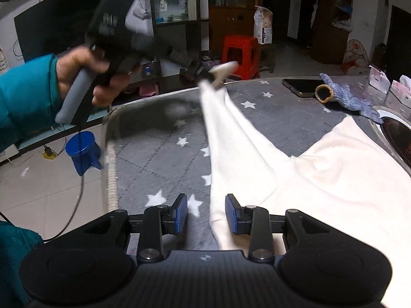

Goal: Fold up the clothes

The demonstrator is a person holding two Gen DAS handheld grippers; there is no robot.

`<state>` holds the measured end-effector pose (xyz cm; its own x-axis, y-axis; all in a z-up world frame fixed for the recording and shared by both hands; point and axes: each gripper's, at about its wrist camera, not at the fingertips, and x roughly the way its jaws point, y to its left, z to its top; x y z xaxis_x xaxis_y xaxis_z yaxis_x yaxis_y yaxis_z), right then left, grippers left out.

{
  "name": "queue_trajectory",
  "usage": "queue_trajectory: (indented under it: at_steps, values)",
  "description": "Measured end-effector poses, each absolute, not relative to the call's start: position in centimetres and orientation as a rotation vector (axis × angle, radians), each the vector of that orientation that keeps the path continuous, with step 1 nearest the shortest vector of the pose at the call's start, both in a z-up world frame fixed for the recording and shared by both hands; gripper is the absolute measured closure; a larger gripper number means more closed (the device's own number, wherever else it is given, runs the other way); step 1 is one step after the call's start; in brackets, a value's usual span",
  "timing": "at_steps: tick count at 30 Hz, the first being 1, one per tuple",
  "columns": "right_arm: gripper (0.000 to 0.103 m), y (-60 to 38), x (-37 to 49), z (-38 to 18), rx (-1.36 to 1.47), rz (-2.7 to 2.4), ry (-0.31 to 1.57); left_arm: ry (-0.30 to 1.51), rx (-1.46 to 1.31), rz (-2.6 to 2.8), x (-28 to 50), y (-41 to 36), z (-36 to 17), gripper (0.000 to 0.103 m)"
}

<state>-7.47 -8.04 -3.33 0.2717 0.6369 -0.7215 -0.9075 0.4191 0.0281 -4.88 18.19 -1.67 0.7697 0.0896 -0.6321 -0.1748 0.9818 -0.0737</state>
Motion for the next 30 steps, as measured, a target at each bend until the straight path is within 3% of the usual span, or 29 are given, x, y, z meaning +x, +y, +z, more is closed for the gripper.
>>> queue_trajectory:
  at_steps: [15, 26, 30]
  values:
    - [0.066, -16.6, -8.7, -2.8, -0.266, 0.917, 0.819, 0.71, -0.101, 0.275, -6.1, 19.7, -1.7, 0.095]
    - [0.066, -30.3, -8.4, -1.1, 0.109, 0.42, 0.755, 0.698, -0.062, -0.15, -4.3, 8.8, 0.4, 0.094]
    - [0.066, -34.3, -9.1, -1.7, 0.091, 0.182, 0.735, 0.719, -0.033, -0.338, -3.7, 3.1, -0.3, 0.094]
